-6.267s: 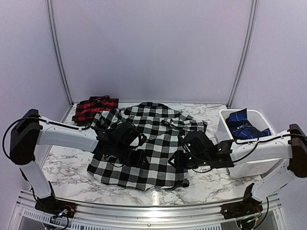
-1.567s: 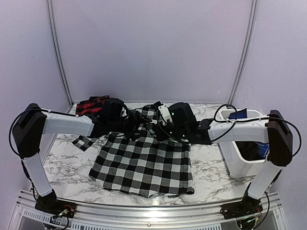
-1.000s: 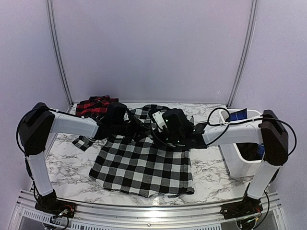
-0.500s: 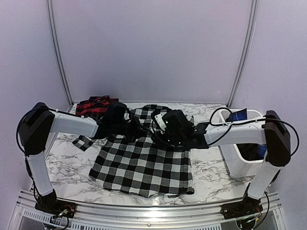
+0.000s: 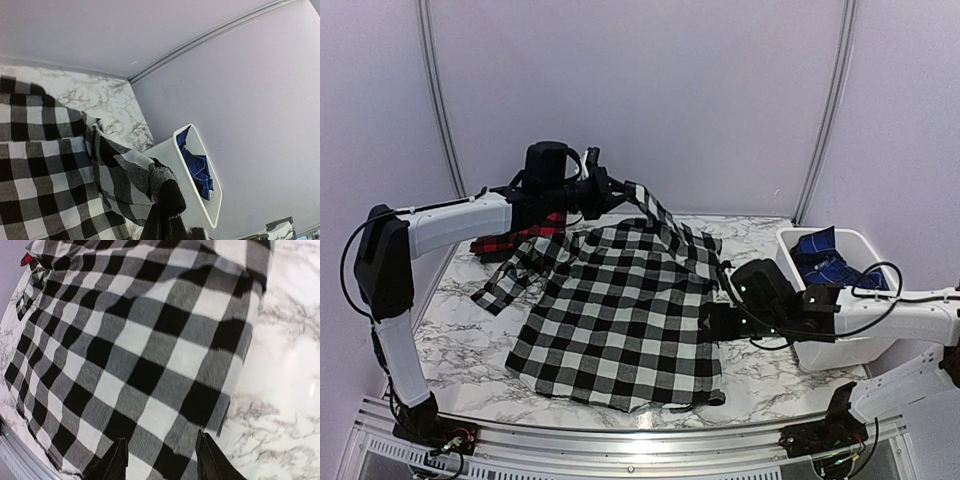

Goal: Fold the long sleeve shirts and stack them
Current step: Pass from the right arm to the left, then pick up the corner of the shirt from the center of the board.

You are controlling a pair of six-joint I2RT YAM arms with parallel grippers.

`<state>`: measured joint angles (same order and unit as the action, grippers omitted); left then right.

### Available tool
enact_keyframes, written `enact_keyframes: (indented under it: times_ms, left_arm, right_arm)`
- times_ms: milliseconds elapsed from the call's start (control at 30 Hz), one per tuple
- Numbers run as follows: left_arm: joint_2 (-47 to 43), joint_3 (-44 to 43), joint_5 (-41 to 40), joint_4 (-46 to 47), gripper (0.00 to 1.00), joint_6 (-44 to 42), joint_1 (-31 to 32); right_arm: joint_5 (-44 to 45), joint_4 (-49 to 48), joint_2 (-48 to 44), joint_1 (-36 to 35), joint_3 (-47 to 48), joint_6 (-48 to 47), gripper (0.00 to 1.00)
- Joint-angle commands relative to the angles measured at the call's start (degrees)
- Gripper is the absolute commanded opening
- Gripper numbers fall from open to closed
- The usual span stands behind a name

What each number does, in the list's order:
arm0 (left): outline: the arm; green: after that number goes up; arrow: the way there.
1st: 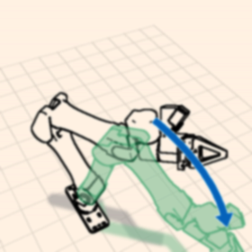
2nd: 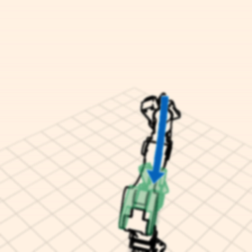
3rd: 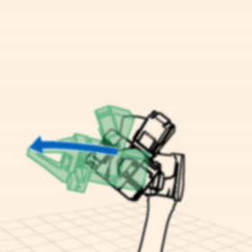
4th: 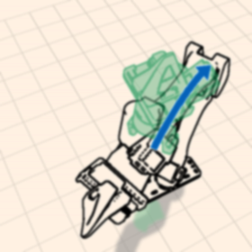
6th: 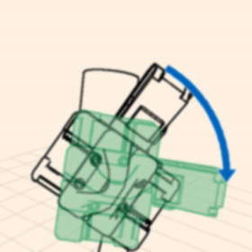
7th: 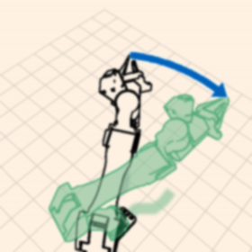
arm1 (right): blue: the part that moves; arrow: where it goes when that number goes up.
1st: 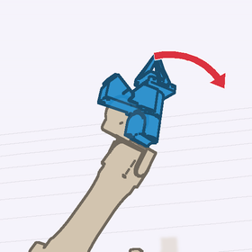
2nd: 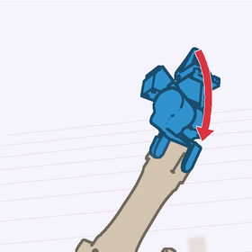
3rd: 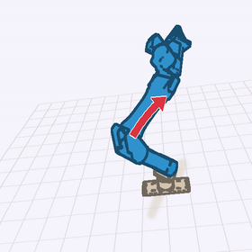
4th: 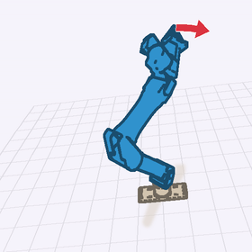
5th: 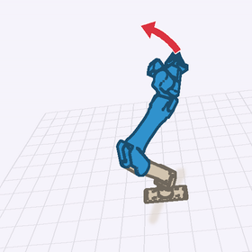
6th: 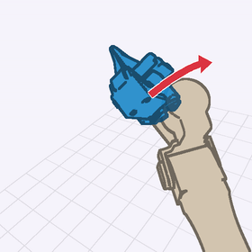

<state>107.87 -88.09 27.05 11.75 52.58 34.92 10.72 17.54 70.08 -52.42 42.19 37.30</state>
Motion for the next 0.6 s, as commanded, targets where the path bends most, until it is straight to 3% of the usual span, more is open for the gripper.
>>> enact_keyframes:
  times_ms: [0,267,567]
  left_arm:
    - [1.71,-5.85,2.96,-3.48,0.00,-8.72,0.27]
    - [1.98,-9.51,3.43,-3.49,0.00,-11.11,0.24]
    - [1.81,-10.80,3.59,-3.92,0.00,-11.97,0.24]
  right_arm:
    - [-3.42,3.41,-5.56,-3.88,-6.36,11.85,0.42]
    - [-3.18,3.26,-6.99,-11.82,-14.22,23.18,0.41]
    - [-3.04,1.89,-6.46,-16.67,-17.07,29.34,0.29]
